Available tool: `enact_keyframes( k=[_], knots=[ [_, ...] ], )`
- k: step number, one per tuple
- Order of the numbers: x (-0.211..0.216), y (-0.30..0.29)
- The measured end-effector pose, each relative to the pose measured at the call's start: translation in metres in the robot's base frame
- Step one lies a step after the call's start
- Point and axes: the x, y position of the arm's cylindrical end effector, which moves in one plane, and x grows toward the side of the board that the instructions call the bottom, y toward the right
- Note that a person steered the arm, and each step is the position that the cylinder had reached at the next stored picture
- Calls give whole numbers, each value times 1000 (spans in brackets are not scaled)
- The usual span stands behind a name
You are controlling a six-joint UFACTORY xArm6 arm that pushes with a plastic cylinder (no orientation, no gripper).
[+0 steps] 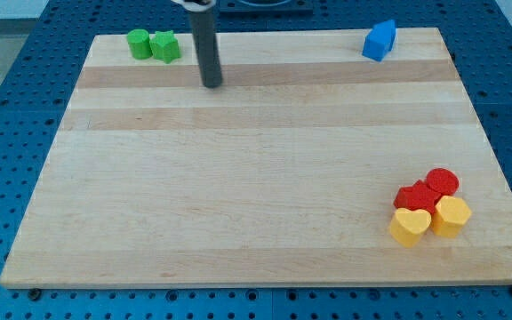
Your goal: Move the group of blocks left a bit
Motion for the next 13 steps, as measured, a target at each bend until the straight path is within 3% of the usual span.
enact_keyframes(
  k=[2, 5, 7, 11, 13],
  knots=[
    [65, 99],
    [109, 279],
    [150, 365],
    [253, 369],
    [262, 345]
  ],
)
